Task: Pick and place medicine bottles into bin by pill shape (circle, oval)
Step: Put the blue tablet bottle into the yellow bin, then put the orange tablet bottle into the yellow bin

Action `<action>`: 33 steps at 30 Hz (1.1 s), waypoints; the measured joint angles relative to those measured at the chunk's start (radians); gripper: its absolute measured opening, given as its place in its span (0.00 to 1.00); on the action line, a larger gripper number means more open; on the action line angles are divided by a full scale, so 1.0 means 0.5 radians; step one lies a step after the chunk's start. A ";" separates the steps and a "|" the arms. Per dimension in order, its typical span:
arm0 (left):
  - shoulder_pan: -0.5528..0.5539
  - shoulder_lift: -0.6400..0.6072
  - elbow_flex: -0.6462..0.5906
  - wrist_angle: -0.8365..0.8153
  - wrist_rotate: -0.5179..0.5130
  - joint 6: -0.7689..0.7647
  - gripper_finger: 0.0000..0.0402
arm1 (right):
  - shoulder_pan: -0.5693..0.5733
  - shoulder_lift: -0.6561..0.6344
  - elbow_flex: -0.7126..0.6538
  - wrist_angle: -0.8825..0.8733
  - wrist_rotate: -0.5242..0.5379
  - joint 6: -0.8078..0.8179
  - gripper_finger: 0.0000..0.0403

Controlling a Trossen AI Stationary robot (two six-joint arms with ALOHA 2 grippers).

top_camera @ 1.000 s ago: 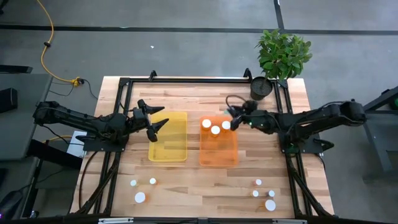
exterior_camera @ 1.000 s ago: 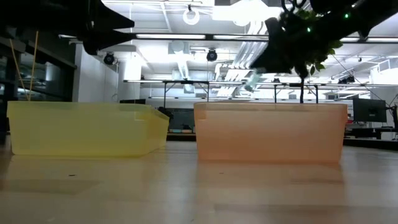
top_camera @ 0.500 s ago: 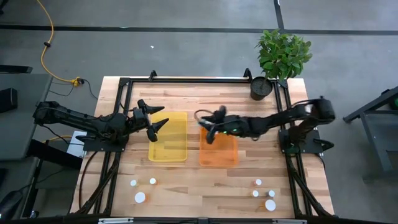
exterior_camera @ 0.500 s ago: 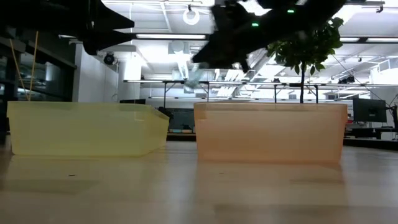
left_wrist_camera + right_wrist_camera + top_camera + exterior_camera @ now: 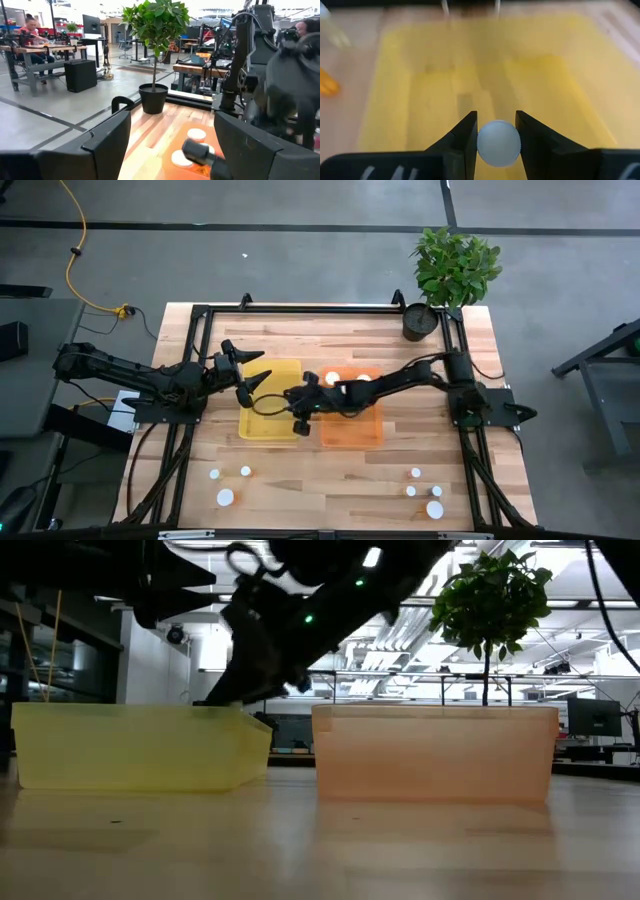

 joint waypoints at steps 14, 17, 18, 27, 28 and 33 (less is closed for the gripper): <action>0.000 -0.001 0.000 0.002 0.001 -0.001 0.68 | 0.012 0.186 0.258 -0.299 0.004 0.002 0.25; 0.000 0.000 0.000 0.002 0.001 -0.001 0.68 | 0.012 0.187 0.258 -0.293 0.005 0.005 0.26; 0.000 0.000 0.000 0.001 0.001 -0.001 0.68 | 0.012 0.187 0.258 -0.293 0.004 0.006 0.27; 0.000 0.000 0.000 0.001 0.001 -0.001 0.68 | 0.012 0.195 0.257 -0.250 -0.001 0.025 0.39; 0.000 0.000 0.000 0.001 0.001 -0.001 0.68 | 0.012 0.195 0.257 -0.230 -0.001 0.022 0.40; 0.000 0.000 0.000 0.002 0.001 -0.001 0.68 | 0.014 0.195 0.256 -0.065 -0.001 -0.045 0.45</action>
